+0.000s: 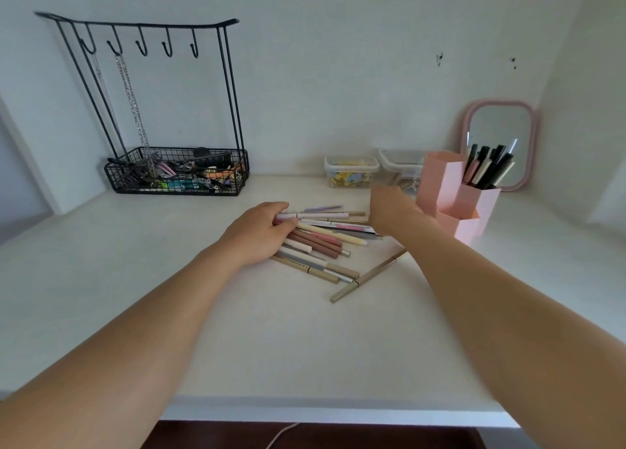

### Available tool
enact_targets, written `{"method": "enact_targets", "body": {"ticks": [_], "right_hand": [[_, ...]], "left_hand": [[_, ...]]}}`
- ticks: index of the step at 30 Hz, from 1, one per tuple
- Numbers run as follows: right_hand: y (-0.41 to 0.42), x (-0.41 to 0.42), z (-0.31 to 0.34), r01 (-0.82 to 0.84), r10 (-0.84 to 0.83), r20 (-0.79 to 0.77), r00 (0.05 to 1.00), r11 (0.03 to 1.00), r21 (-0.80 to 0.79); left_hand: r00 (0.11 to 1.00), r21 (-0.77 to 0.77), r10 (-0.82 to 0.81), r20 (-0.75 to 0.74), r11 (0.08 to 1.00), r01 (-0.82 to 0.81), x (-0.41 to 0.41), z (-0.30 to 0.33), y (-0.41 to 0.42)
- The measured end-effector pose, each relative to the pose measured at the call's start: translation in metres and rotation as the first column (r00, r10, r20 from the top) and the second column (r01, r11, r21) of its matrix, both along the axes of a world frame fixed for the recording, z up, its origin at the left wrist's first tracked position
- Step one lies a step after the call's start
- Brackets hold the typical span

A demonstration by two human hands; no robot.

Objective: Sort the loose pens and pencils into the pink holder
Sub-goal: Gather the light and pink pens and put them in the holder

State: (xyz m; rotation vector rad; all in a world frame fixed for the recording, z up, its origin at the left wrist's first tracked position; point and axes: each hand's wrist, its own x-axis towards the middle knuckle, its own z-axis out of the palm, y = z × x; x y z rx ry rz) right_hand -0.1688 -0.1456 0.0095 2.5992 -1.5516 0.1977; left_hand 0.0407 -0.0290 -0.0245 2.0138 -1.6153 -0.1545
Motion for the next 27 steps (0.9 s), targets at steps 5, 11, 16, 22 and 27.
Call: {"method": "enact_targets", "body": {"ticks": [5, 11, 16, 22, 27], "right_hand": [[-0.004, -0.001, 0.007, 0.086, -0.083, 0.176, 0.981, 0.996, -0.01], [0.011, -0.006, 0.028, -0.049, -0.015, 0.72, 0.694, 0.996, 0.068], [0.052, 0.01, 0.031, -0.697, -0.096, 0.971, 0.217, 0.681, 0.223], [0.08, 0.036, 0.013, -0.758, -0.073, 0.988, 0.136, 0.635, 0.151], [0.063, 0.034, 0.017, -0.636, 0.026, 0.967, 0.253, 0.758, 0.146]], "left_hand": [[1.0, -0.012, -0.031, -0.001, 0.999, 0.031, 0.0, 0.001, 0.001], [0.993, -0.15, 0.008, -0.115, 0.988, -0.025, -0.006, 0.01, 0.009], [0.894, -0.439, -0.211, -0.395, 0.898, 0.018, -0.021, 0.028, 0.019], [0.706, -0.479, -0.525, -0.475, 0.827, 0.294, -0.041, 0.026, 0.021], [0.696, -0.487, -0.385, -0.606, 0.872, 0.058, -0.038, 0.029, 0.019]]}}
